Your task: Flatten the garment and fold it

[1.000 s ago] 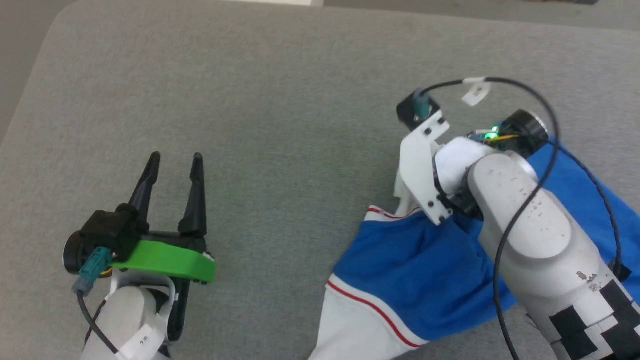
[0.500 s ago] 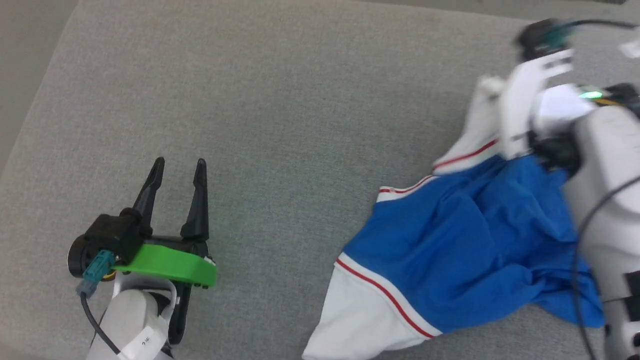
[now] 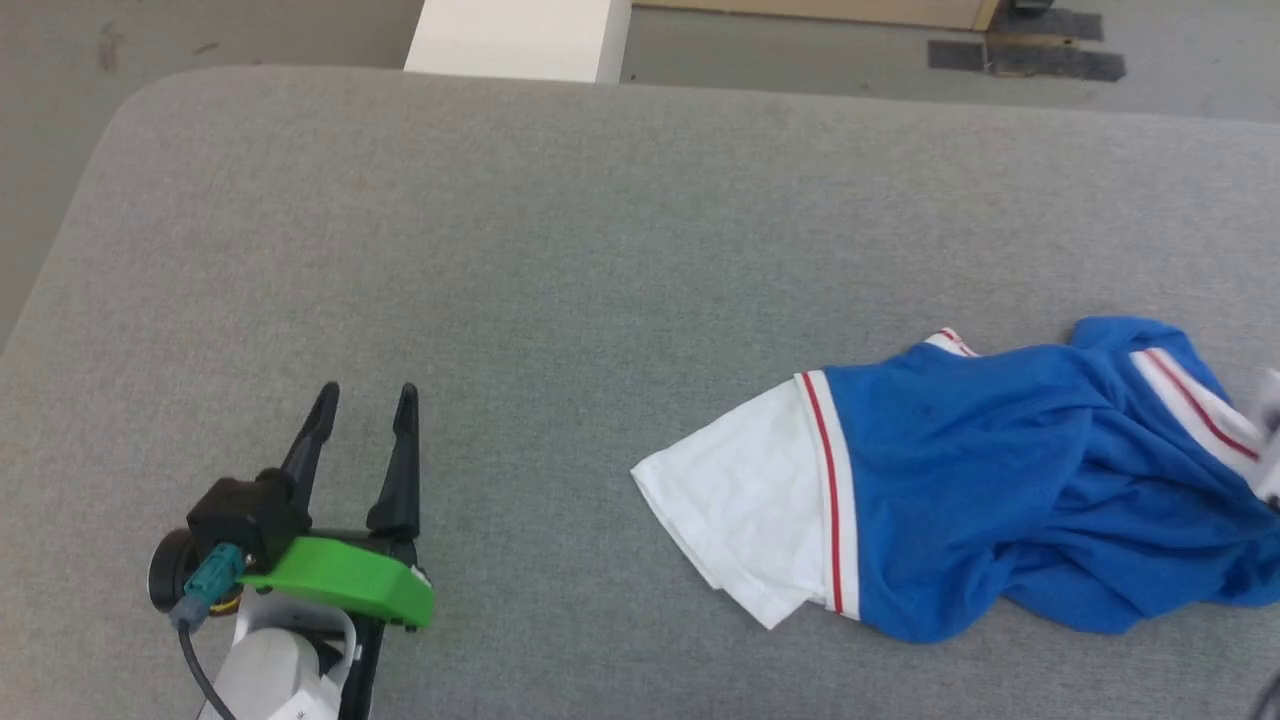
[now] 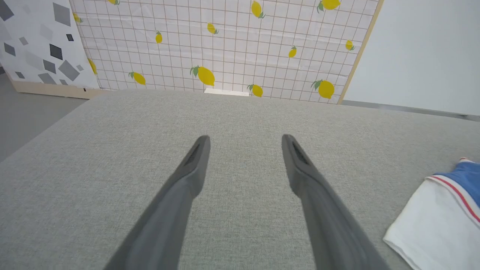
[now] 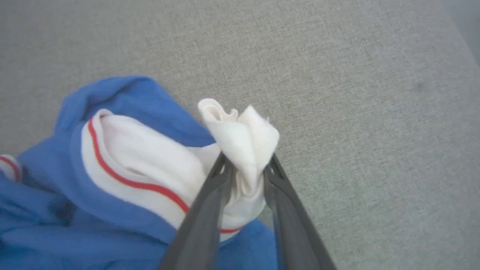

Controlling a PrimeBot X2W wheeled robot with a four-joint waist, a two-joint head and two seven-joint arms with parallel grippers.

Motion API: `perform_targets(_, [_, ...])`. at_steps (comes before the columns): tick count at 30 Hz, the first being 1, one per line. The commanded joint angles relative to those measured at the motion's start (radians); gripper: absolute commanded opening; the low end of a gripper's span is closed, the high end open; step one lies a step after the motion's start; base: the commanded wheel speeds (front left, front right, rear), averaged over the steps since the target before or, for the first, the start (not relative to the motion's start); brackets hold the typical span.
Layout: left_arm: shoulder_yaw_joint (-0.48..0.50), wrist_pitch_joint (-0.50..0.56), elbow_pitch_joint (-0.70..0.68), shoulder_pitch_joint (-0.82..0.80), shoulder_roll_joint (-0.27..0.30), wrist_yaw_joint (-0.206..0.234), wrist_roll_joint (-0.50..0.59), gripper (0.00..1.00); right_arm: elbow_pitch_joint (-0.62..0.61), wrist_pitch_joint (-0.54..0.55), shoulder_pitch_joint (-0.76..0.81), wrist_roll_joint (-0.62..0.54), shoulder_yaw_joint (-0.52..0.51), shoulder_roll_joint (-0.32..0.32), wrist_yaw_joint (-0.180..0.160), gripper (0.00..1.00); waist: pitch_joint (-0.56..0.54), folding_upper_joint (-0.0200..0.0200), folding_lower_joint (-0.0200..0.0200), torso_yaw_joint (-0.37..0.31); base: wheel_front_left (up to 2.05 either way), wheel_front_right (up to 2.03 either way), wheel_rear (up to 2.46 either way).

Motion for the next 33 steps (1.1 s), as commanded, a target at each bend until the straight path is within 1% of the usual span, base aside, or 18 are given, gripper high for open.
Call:
perform_targets(1, [0.003,-0.004,0.006,0.012,0.004,-0.004,-0.008,1.00,-0.052,-0.081,0.000,0.023,-0.003,0.021,-0.001,1.00,-0.026,-0.0001,-0.0001,-0.019,0.00,0.00,0.00])
perform_targets(4, [0.002,0.000,0.015,0.020,0.006,-0.005,-0.016,1.00,-0.164,-0.278,0.045,0.093,0.000,0.057,-0.001,1.00,-0.054,-0.0001,-0.0001,-0.026,0.00,0.00,0.00])
perform_targets(6, [0.004,0.005,0.019,0.027,0.006,-0.003,-0.023,1.00,-0.225,-0.362,0.111,0.137,0.024,0.074,-0.001,1.00,-0.073,-0.0001,-0.0001,-0.033,0.00,0.00,0.00])
perform_targets(9, [0.005,0.015,0.017,0.042,0.004,0.002,-0.032,1.00,-0.295,-0.435,0.237,0.193,0.061,0.085,-0.001,1.00,-0.095,-0.0001,-0.0001,-0.050,0.00,0.00,0.00])
perform_targets(10, [0.005,0.019,0.014,0.047,0.002,0.003,-0.037,1.00,-0.306,-0.454,0.285,0.237,0.085,0.086,-0.001,1.00,-0.103,-0.0001,-0.0001,-0.058,0.00,0.00,0.00])
perform_targets(14, [0.002,0.042,0.004,0.065,-0.005,0.006,-0.055,1.00,-0.308,-0.518,0.426,0.354,0.170,0.087,-0.001,1.00,-0.125,-0.0001,-0.0001,-0.099,0.00,0.00,0.00])
perform_targets(17, [-0.013,0.082,-0.004,0.059,-0.019,0.008,-0.068,1.00,-0.302,-0.543,0.478,0.397,0.224,0.087,-0.001,1.00,-0.134,-0.0001,-0.0001,-0.128,0.00,0.00,0.00])
perform_targets(19, [-0.043,0.144,-0.006,0.030,-0.032,0.003,-0.077,1.00,-0.305,-0.551,0.493,0.404,0.245,0.087,-0.001,1.00,-0.134,-0.0001,-0.0001,-0.143,0.00,0.00,0.00])
perform_targets(21, [-0.085,0.237,0.001,-0.023,-0.050,0.000,-0.084,1.00,-0.310,-0.549,0.495,0.413,0.262,0.087,-0.001,1.00,-0.129,-0.0001,-0.0001,-0.154,0.00,0.00,0.00])
perform_targets(23, [-0.143,0.389,0.036,-0.089,-0.060,-0.003,-0.081,1.00,-0.315,-0.540,0.488,0.412,0.275,0.087,-0.001,1.00,-0.121,-0.0001,-0.0001,-0.164,0.00,0.00,0.00])
perform_targets(24, [-0.169,0.486,0.067,-0.125,-0.068,0.001,-0.085,1.00,-0.318,-0.534,0.481,0.411,0.280,0.087,-0.001,1.00,-0.115,-0.0001,-0.0001,-0.170,0.00,0.00,0.00])
perform_targets(26, [-0.237,0.650,0.119,-0.200,-0.059,-0.002,-0.048,1.00,-0.325,-0.525,0.464,0.410,0.290,0.087,-0.001,1.00,-0.101,-0.0001,-0.0001,-0.181,0.00,0.00,0.00])
perform_targets(28, [-0.283,0.778,0.175,-0.261,-0.055,-0.002,-0.019,1.00,-0.330,-0.518,0.447,0.410,0.300,0.087,-0.001,1.00,-0.086,-0.0001,-0.0001,-0.194,0.00,0.00,0.00])
perform_targets(30, [-0.322,0.862,0.219,-0.311,-0.050,-0.007,0.006,1.00,-0.334,-0.516,0.434,0.411,0.310,0.087,-0.001,1.00,-0.068,-0.0001,-0.0001,-0.209,0.00,0.00,0.00])
perform_targets(33, [-0.355,0.910,0.272,-0.355,-0.053,-0.015,0.019,1.00,-0.333,-0.518,0.420,0.410,0.317,0.087,-0.001,1.00,-0.040,-0.0001,-0.0001,-0.228,0.00,0.00,0.00])
